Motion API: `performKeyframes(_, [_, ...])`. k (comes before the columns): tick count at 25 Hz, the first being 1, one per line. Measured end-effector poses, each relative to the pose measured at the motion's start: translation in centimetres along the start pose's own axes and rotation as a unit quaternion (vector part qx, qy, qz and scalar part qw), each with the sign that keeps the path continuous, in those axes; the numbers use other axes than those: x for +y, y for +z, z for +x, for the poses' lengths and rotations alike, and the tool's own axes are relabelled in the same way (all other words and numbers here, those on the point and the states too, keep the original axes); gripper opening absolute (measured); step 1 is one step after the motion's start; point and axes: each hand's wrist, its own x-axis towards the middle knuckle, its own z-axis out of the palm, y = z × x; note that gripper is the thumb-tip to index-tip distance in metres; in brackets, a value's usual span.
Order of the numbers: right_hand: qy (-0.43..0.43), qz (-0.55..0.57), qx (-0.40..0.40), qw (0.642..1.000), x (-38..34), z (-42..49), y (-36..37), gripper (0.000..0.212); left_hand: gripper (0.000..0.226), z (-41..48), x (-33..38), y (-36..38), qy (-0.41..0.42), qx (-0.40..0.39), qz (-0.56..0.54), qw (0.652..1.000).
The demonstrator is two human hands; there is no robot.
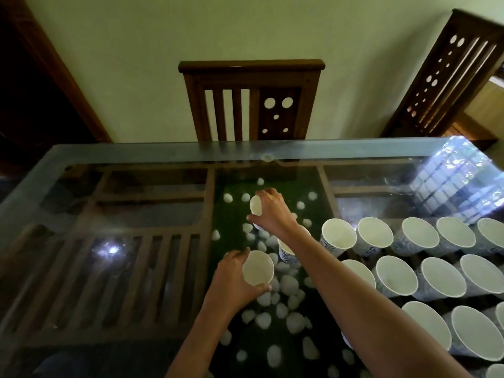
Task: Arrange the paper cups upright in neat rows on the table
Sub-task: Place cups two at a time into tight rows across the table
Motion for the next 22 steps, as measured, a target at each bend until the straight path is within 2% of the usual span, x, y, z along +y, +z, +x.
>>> performKeyframes(2, [-0.002,0.0,0.015,1.0,0.1,-0.2,0.4,0.058,0.09,0.0,-0.3,0.0,-0.005,0.003,-0.005,1.0])
performKeyframes(6, [-0.017,-0.082,0.061,0.995,0.0,-0.2,0.4,0.061,0.094,0.1,-1.1,0.1,-0.012,0.007,-0.006,1.0])
performKeyframes(12, [0.017,-0.033,0.014,0.999,0.0,0.4,0.0,0.07,0.098,1.1,-1.2,-0.2,-0.009,0.01,0.007,1.0])
performKeyframes(19, [-0.002,-0.011,-0.028,1.0,0.1,0.8,0.1,0.066,0.074,1.8,-0.8,-1.1,0.024,0.025,-0.004,0.999])
performKeyframes(22, [-0.023,0.005,-0.026,0.999,-0.5,-0.1,0.1,0.063,0.071,1.2,-0.5,-1.3,0.027,0.022,-0.026,0.999])
